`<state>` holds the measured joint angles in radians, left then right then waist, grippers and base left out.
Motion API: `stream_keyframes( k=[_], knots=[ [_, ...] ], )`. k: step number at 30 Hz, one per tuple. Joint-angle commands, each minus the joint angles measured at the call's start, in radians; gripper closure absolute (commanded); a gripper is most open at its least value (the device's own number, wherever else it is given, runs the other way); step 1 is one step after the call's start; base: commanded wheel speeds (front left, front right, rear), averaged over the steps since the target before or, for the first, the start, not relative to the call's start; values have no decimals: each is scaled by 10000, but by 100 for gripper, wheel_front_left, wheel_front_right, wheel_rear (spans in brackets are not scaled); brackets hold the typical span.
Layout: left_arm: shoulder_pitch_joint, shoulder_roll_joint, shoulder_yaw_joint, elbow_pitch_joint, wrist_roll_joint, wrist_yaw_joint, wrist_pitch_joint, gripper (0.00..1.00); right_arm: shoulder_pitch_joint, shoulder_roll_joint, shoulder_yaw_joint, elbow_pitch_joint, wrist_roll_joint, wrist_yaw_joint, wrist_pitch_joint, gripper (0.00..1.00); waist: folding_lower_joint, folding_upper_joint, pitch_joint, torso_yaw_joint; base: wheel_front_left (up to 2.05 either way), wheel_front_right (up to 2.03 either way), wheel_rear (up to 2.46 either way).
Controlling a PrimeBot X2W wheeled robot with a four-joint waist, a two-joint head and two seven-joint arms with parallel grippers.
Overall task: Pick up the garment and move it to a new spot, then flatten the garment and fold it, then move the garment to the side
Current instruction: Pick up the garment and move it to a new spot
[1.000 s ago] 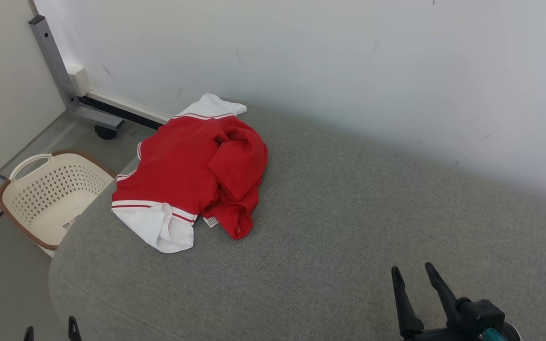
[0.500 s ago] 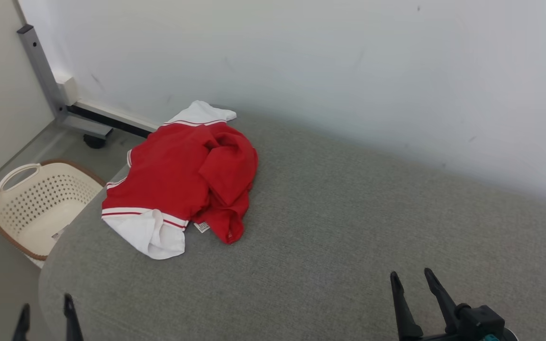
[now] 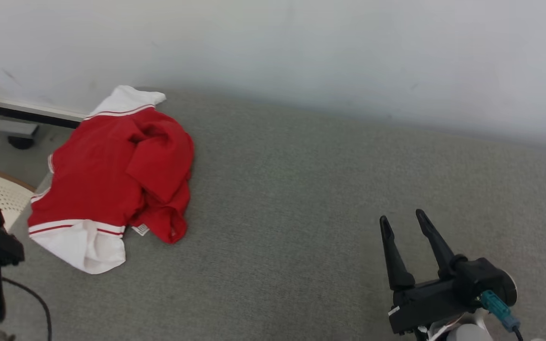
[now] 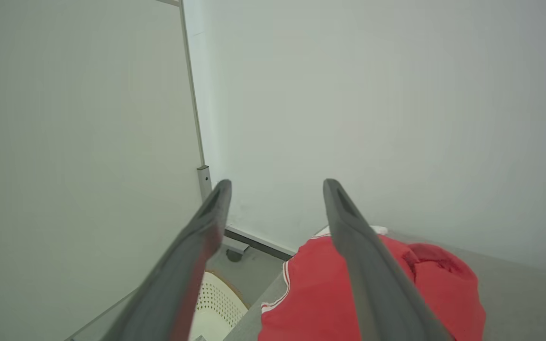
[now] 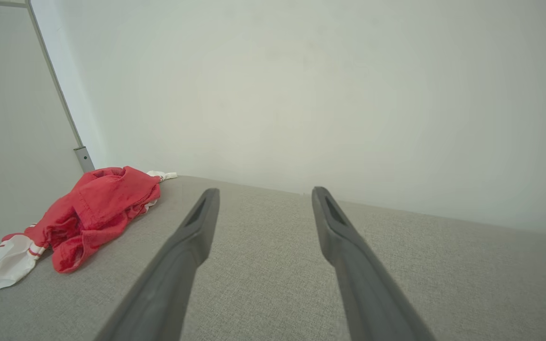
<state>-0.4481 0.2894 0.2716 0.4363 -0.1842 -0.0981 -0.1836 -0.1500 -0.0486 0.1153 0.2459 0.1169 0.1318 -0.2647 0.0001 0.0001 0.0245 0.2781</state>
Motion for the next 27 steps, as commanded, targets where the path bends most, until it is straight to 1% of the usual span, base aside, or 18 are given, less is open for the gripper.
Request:
stream_keyframes(
  k=[1,5,7,11,15,20,27],
  knots=[
    [-325,88,-8,88,-32,-49,71,0,-149,-32,-50,-45,-41,-21,-26,0,-1,-1,1568,-1566,0,0,0],
    [-1513,629,69,791,-350,-107,658,0,-486,-24,-53,-263,21,-21,-26,0,-1,-1,2157,-2126,0,0,0],
    [-1974,897,-48,1226,-285,-151,877,0,-590,-30,-84,-275,71,-21,-26,0,-1,-1,2392,-2354,0,0,0],
    [-2731,1213,-144,2015,-552,-209,1090,0,-811,-21,-26,-359,170,-21,-26,0,-1,-1,2702,-2727,0,0,0],
    [-3246,1457,-249,2851,-866,-249,1406,0,-894,-23,-4,-432,259,-21,-26,0,-1,-1,2919,-3023,0,0,0],
    [-3754,1799,-528,3933,-938,-307,1667,0,-1006,-24,-31,-493,296,-21,-26,0,-1,-1,3176,-3304,0,0,0],
    [-4188,2300,-849,5658,-1034,-301,2581,0,-1067,-24,-49,-500,368,-21,-26,0,-1,-1,3398,-3523,0,0,0]
  ],
)
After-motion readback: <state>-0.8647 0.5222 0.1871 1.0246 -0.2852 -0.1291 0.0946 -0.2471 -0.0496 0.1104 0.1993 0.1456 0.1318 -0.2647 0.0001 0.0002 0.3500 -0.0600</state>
